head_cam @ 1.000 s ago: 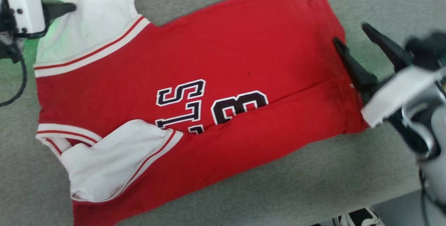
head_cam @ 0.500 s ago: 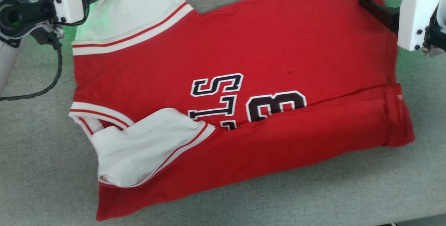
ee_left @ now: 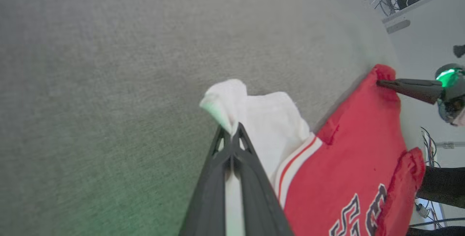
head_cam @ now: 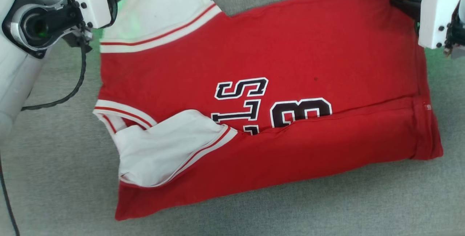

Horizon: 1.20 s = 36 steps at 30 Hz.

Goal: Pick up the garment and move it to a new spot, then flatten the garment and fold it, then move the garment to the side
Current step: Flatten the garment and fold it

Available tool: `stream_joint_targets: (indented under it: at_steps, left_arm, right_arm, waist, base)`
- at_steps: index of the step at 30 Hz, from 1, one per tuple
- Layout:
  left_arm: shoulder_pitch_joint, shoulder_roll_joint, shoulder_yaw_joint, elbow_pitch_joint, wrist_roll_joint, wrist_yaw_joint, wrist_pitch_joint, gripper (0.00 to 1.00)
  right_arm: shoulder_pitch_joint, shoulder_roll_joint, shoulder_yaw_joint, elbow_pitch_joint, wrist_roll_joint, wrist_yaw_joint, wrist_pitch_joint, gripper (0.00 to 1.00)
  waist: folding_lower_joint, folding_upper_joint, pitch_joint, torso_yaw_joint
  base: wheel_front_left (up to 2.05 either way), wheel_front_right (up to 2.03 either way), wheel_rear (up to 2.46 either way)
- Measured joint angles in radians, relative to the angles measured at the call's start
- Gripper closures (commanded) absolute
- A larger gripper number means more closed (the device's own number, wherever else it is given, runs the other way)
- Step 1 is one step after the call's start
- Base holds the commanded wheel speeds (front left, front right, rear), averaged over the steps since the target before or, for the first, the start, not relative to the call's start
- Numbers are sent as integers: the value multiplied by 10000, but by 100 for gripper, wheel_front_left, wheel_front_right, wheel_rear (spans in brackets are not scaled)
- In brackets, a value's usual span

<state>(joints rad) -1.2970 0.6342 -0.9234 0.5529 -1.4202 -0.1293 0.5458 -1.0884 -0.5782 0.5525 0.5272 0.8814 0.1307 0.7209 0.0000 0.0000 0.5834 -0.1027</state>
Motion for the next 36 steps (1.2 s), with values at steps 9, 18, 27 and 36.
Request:
stream_joint_targets:
  at_steps: [9,18,27,36]
  left_arm:
    - [1277,604,105,-2336,-568,0,-1582,100]
    - [3939,2048,-259,-5281,-522,0,-3731,100]
    - [6938,2953,-803,-7079,-518,0,-6199,100]
    - [8517,2617,-1662,-6443,-230,0,-7225,100]
  right_arm:
    - [1058,-757,44,-646,341,2,-1108,100]
    - [3354,-1950,-384,-2104,617,0,-1848,100]
    - [7256,-2414,-2359,-3597,729,0,-2924,100]
    - [9239,-1181,-3839,-4019,23,0,-2953,100]
  waist:
    - [0,0,-1257,409]
    - [0,0,-2184,932]
    - [0,0,-2863,1409]
    - [0,0,-2798,1330]
  base:
    - [0,0,0]
    - [0,0,0]
    - [0,0,0]
    - [0,0,0]
